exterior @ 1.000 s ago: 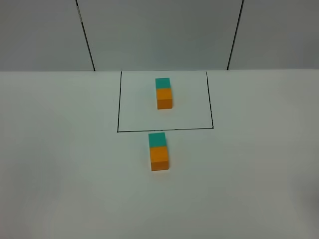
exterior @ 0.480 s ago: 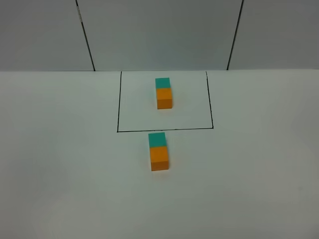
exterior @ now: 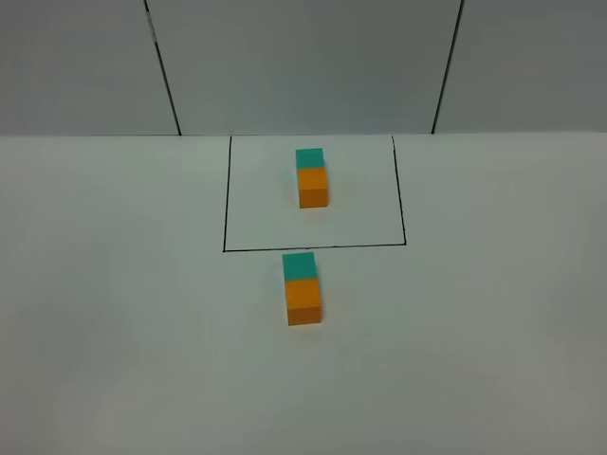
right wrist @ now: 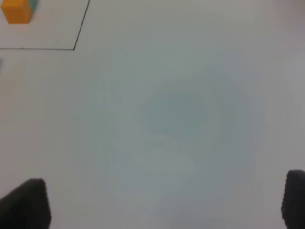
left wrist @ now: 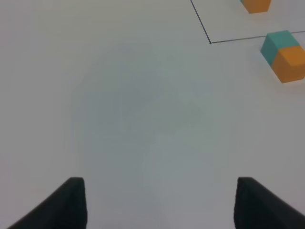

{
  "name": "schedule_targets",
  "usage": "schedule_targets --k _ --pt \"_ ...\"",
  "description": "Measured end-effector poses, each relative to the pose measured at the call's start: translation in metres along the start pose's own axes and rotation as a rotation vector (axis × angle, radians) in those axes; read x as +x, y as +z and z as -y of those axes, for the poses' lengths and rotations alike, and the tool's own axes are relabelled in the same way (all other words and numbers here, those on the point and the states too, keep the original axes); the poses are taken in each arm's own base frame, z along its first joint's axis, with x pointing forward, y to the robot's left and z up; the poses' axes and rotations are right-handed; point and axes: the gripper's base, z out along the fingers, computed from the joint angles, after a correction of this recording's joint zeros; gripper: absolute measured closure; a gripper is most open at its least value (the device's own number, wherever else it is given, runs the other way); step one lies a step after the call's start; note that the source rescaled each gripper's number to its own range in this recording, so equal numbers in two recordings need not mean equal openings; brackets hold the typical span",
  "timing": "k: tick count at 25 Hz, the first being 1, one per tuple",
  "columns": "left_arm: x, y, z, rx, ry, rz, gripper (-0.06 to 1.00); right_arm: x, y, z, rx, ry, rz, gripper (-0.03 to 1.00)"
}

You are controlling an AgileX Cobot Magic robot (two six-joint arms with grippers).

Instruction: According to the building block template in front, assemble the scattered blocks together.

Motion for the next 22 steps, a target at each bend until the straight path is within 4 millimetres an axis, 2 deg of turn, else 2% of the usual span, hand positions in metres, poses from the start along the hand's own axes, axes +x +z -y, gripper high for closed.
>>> schedule_targets --k 7,22 --pt "0.0000 0.0000 0.0000 0.000 0.000 0.000 0.48 0.0063 0.0018 -0.0016 -0.018 0.008 -0.034 -0.01" --pt "0.0000 0.0000 0.0000 0.000 0.000 0.000 0.48 0.0069 0.0025 -0.0003 -0.005 0.008 -0.037 0.26"
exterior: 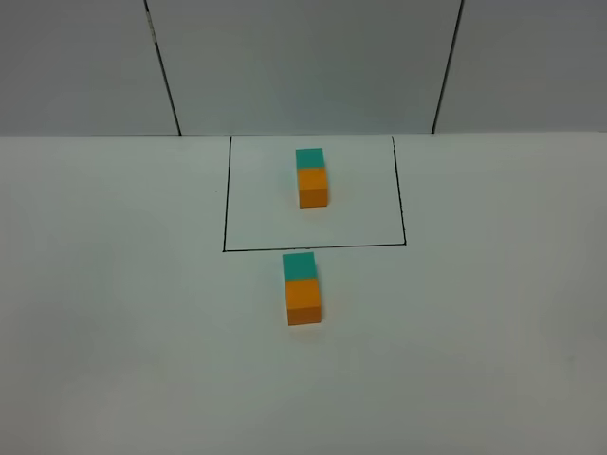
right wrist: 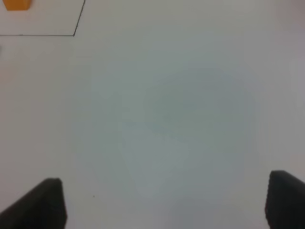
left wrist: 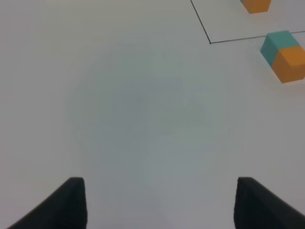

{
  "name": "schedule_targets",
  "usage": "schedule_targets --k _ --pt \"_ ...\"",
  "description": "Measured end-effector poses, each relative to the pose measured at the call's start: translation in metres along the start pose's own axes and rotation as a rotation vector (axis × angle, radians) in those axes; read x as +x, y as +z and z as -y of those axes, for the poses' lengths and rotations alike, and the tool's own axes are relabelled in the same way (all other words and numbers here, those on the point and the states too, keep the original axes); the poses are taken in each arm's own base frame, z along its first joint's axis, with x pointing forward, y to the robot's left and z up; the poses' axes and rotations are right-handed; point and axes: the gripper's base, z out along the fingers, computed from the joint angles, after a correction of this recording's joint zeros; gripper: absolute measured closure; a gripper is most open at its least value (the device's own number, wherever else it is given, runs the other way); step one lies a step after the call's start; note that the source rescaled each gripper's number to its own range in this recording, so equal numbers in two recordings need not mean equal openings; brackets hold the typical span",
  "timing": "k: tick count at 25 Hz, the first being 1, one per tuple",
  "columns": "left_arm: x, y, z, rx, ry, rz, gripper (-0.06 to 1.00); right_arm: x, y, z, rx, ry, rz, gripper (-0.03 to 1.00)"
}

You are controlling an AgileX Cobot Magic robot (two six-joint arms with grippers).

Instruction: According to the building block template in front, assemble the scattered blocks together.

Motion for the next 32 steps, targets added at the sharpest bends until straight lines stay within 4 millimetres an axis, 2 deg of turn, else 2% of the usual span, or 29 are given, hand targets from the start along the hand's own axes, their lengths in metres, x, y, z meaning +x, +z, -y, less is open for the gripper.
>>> schedule_targets --k 14,32 --pt "0.0000 0.0000 0.0000 0.000 0.000 0.000 0.48 0.0001 0.0031 0.0050 0.052 0.020 0.014 0.27" --pt "0.0000 0.0000 0.0000 0.000 0.000 0.000 0.48 0.0000 0.0029 0.0053 0.004 -0.008 0.016 0.27"
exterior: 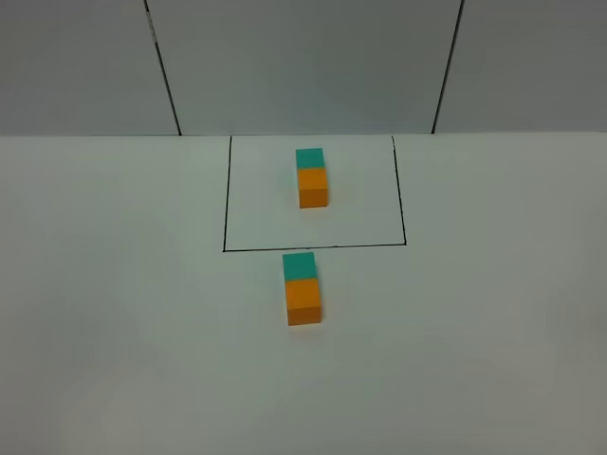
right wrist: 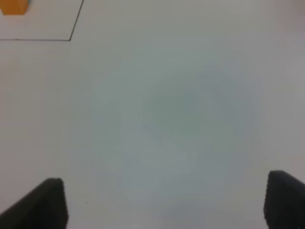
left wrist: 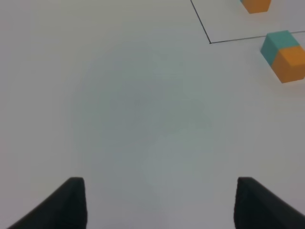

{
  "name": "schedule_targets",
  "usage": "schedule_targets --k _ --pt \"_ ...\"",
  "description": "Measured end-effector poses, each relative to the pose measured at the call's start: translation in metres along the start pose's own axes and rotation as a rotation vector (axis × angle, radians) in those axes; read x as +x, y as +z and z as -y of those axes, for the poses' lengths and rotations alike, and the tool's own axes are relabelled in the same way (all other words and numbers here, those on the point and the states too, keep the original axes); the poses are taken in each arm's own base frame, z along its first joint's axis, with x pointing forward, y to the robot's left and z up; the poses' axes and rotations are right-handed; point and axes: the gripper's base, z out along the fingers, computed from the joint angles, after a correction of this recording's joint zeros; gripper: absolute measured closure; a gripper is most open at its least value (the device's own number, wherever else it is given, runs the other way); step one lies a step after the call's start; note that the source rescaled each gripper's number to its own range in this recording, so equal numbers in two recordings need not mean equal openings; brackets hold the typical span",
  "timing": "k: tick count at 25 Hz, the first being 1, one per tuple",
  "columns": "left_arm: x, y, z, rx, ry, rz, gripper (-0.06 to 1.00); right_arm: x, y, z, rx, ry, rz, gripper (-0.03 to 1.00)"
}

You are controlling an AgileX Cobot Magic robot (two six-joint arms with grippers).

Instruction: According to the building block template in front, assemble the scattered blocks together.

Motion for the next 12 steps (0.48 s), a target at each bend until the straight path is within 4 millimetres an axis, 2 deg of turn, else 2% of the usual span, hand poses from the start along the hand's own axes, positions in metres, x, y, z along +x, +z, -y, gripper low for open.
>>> schedule_targets --k 12 --pt "0.0000 0.0000 0.0000 0.000 0.000 0.000 0.48 0.0000 0.0000 0.0000 0.000 0.000 0.000 0.27"
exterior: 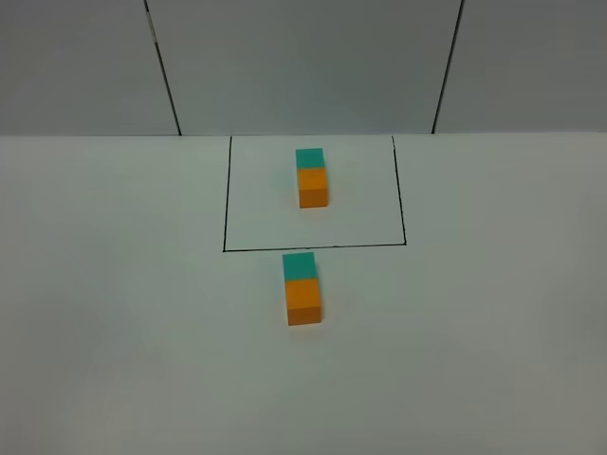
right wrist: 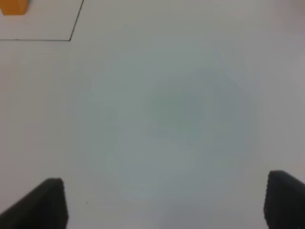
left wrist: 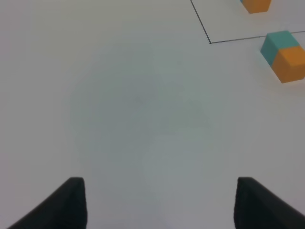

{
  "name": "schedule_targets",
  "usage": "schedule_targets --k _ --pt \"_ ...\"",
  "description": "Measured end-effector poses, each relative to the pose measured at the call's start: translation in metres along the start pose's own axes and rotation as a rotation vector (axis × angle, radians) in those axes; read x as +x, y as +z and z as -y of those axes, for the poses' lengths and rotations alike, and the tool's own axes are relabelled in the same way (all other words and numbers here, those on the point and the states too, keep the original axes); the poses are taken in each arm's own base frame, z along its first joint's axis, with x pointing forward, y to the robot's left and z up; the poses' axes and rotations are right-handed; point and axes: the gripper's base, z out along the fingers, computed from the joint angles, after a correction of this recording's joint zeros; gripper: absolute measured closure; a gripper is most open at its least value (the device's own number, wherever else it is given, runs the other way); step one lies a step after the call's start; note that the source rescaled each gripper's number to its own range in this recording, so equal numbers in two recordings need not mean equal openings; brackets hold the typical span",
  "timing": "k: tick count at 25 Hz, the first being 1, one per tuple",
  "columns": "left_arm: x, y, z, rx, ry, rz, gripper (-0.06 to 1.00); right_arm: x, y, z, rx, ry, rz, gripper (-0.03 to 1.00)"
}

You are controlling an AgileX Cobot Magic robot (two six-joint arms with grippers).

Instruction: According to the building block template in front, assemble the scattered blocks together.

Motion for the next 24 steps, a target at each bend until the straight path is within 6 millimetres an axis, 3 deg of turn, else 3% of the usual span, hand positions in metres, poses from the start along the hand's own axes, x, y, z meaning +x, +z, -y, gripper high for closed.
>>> schedule_targets --k 24 --pt "0.0000 0.0000 0.0000 0.000 0.000 0.000 0.48 0.0000 0.0000 0.0000 0.000 0.000 0.000 0.27"
